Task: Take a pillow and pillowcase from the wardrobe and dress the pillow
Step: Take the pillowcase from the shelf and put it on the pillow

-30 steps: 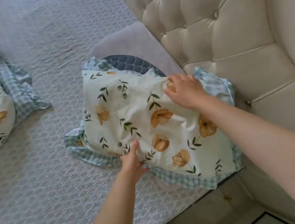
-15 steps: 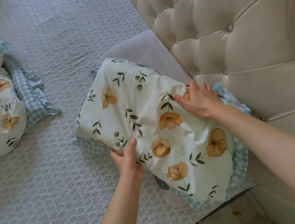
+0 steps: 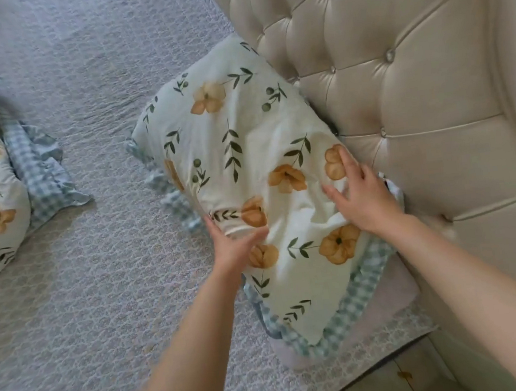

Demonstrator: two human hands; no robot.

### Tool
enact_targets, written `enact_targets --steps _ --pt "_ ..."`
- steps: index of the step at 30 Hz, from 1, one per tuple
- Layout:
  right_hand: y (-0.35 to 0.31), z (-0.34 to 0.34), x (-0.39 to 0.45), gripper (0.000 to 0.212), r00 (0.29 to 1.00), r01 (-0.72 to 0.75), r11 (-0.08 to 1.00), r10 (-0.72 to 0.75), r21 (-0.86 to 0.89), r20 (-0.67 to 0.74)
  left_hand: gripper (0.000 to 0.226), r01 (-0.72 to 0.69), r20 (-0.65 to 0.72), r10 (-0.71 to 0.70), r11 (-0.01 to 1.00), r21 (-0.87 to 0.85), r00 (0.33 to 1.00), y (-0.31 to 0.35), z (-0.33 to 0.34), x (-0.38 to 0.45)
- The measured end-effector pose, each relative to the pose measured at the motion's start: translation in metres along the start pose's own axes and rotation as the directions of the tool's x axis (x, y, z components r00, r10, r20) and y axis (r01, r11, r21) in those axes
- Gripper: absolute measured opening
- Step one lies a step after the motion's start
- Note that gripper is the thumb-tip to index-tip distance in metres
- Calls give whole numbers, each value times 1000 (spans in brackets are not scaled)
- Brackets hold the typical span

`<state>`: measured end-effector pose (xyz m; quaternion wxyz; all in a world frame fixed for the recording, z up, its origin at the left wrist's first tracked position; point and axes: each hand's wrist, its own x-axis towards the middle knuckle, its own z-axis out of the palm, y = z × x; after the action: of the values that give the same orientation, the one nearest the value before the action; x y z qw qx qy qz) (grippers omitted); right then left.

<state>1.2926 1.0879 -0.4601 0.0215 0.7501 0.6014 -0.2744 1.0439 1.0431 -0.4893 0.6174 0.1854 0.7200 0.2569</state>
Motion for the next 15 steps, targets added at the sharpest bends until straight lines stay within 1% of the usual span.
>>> enact_targets --steps 2,5,7,9,12,15 --pt "3 3 -11 84 999 -3 1000 3 -11 -35 142 23 54 -21 999 -34 998 -20 1 -9" --pt "6 2 -20 85 999 -51 998 50 -32 -15 142 -46 69 53 994 -99 996 -33 2 -18" --pt "11 1 -30 87 996 -89 996 89 -31 14 141 -83 61 87 994 -74 994 -35 2 -26" --pt "21 3 -48 89 992 -119 991 121 -69 30 138 -90 82 93 995 -42 992 -40 0 -32" --pt "34 8 -72 94 984 -147 975 161 -168 72 128 -63 126 68 997 -46 990 -44 -7 -35" --pt "37 5 -78 94 977 -173 961 195 -216 83 115 -63 157 70 997 -49 985 -44 -8 -35"
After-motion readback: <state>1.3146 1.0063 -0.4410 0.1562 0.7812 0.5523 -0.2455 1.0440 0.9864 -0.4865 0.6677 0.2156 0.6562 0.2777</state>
